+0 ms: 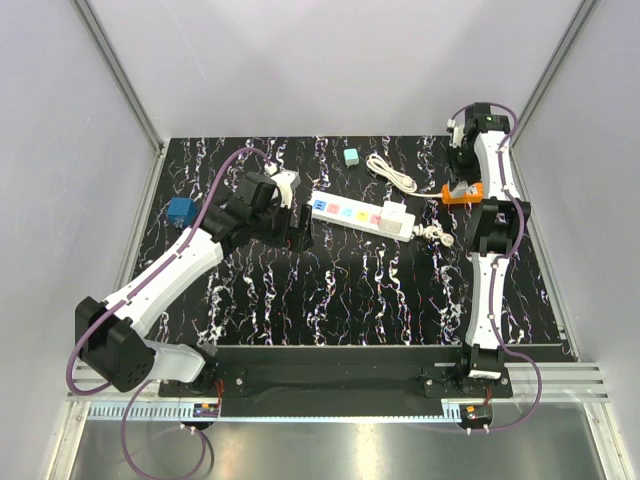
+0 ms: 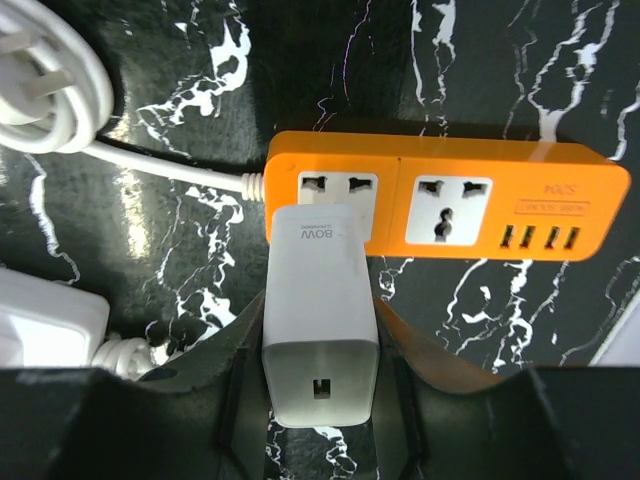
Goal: Insert the plug
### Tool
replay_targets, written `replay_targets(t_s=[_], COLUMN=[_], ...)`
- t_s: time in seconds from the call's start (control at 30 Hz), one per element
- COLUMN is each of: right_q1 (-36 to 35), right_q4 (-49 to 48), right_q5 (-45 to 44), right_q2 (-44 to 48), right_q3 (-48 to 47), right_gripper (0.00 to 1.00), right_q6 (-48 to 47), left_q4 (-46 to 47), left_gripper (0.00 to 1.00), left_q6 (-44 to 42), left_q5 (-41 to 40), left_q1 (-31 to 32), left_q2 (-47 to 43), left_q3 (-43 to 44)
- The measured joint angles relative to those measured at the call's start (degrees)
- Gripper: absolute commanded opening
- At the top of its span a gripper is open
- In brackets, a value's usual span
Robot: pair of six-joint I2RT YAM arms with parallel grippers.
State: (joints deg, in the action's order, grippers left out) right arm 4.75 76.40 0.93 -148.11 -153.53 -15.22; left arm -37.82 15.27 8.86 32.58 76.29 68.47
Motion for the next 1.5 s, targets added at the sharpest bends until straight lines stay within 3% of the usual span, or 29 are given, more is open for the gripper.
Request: replay_targets(t_s=[0.53, 1.5], right_q1=[3.3, 3.0], right_q4=[-0.3, -0.5], right_q5=[1.8, 6.3], right_q2=[-1.8, -2.5], right_q3=[-1.4, -1.4], right_gripper=[0.00, 0.00], right_q6=[-0.7, -1.1], left_q4=[0.0, 0.0], left_gripper=[0.99, 0.99], left_q6=[0.0, 0.0], left_q5=[0.2, 0.3], left_q1=[0.0, 0.0], left_q2=[0.5, 0.7], left_q3=[0.0, 0.0])
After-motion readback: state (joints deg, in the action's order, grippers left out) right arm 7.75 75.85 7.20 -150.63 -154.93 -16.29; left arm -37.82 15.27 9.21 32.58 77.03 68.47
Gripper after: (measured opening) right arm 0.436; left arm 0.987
